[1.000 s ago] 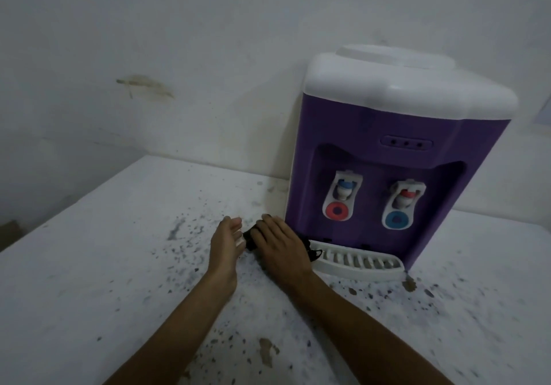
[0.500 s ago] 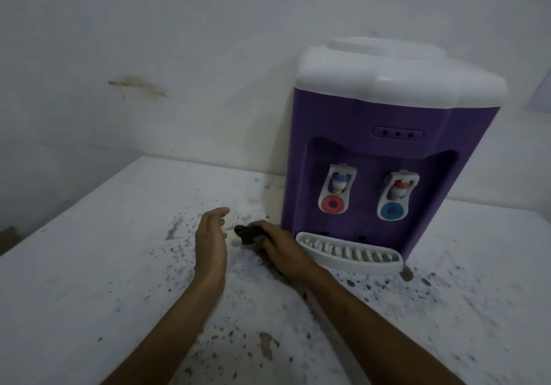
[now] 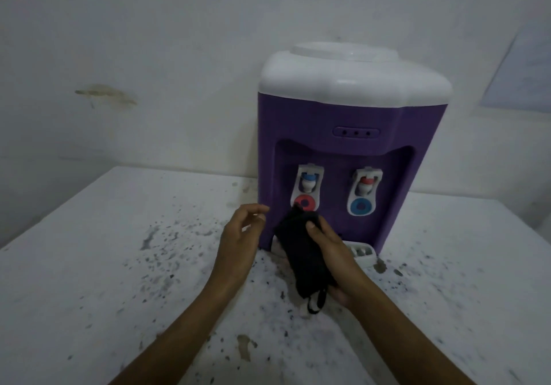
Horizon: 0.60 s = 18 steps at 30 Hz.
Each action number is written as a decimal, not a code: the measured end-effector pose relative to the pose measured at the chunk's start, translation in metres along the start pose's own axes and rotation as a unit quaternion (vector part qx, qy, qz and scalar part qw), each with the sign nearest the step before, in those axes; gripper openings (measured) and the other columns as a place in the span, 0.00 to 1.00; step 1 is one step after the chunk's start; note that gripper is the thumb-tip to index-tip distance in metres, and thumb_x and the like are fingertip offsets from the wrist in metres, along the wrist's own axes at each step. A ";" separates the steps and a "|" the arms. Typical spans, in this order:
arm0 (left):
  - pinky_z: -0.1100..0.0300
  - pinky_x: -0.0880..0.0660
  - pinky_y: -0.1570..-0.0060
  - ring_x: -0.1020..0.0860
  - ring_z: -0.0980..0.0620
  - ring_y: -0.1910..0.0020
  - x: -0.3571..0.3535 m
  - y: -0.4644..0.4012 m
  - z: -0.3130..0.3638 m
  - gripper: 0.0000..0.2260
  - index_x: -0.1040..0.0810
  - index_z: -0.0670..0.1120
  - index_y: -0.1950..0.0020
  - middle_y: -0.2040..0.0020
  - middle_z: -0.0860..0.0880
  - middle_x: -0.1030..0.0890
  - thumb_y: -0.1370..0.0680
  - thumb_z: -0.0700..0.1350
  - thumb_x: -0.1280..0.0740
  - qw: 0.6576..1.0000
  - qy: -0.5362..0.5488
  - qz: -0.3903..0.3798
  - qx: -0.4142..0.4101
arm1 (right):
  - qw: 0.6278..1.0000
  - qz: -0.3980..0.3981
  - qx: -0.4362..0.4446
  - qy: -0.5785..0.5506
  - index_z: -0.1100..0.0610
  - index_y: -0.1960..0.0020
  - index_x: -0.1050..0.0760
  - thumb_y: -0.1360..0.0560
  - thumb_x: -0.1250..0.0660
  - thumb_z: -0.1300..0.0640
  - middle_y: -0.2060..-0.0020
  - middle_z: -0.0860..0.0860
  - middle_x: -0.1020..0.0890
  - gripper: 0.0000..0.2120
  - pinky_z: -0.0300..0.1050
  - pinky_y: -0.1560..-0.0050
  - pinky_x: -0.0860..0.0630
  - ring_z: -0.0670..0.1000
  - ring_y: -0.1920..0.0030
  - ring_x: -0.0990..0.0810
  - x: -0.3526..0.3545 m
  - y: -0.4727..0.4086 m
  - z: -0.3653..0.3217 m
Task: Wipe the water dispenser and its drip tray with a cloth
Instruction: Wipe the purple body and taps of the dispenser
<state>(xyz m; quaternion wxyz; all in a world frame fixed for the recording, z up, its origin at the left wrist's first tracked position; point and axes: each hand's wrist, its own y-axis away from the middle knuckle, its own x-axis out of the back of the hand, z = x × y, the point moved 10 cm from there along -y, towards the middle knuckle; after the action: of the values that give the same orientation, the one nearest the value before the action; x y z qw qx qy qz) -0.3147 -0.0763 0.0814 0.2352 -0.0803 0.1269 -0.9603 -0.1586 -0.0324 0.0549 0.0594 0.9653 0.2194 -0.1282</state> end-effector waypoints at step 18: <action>0.61 0.26 0.45 0.24 0.56 0.41 -0.046 -0.005 0.000 0.15 0.25 0.50 0.38 0.40 0.51 0.21 0.18 0.49 0.47 0.985 0.122 -0.061 0.107 | 0.550 0.192 0.484 0.652 0.52 0.35 0.26 0.30 0.34 0.62 0.35 0.55 0.26 0.23 0.51 0.52 0.28 0.59 0.41 0.29 -0.050 -0.005 -0.111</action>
<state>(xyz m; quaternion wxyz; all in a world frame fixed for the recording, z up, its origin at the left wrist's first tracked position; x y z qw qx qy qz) -0.2760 -0.0504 0.0781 0.1662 0.0550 0.0461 -0.9835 -0.1801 -0.0294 0.1750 -0.5534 0.6859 -0.0883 0.4642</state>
